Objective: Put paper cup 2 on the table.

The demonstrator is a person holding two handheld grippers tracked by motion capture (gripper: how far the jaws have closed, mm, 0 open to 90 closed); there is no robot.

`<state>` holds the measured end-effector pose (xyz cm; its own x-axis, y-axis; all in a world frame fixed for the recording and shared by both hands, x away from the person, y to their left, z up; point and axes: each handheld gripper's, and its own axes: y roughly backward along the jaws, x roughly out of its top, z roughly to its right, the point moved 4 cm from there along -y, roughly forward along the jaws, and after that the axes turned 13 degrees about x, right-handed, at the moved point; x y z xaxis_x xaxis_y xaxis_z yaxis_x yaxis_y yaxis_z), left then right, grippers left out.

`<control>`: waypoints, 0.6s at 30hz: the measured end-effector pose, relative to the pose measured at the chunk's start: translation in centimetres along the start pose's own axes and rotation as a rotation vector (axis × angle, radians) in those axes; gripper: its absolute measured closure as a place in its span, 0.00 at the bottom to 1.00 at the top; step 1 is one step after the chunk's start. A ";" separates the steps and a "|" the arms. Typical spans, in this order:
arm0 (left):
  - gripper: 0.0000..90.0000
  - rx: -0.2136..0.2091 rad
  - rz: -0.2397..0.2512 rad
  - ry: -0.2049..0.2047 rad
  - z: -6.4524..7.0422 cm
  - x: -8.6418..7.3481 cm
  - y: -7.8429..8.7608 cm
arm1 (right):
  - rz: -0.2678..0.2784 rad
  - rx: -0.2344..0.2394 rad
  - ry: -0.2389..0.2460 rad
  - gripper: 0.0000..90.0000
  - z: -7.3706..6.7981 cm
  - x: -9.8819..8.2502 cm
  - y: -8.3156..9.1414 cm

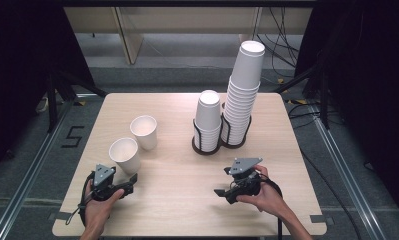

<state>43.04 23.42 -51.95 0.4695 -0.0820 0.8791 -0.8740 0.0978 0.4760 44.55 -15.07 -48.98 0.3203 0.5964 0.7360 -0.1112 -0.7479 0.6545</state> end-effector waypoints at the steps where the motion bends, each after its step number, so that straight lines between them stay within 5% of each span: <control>1: 0.16 -0.004 -0.003 0.000 0.2 0.0 0.3 | 0.001 0.000 -0.001 0.20 0.0 0.0 0.0; 18: 0.16 -0.138 0.004 -0.024 4.7 -1.0 3.5 | -0.006 -0.010 0.015 0.20 0.1 -0.1 -0.1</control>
<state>38.94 19.23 -51.25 0.4617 -0.1050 0.8808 -0.8494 0.2339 0.4731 44.65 -15.05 -49.13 0.3072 0.6049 0.7347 -0.1187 -0.7417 0.6602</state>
